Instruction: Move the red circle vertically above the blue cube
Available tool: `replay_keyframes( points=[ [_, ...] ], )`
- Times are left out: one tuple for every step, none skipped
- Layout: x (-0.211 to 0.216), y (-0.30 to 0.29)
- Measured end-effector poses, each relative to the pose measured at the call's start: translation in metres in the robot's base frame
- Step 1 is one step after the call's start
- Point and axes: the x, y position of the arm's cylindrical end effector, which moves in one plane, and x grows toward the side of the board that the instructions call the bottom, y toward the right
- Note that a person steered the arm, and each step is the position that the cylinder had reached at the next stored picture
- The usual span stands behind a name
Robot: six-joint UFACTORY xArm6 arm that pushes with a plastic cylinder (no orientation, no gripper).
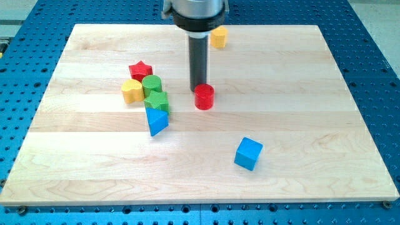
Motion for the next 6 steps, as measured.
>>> replay_keyframes(
  points=[
    [-0.011,-0.02],
    [0.022,0.012],
    [0.027,0.006],
    [0.064,-0.03],
    [0.079,-0.014],
    [0.068,0.022]
  ],
)
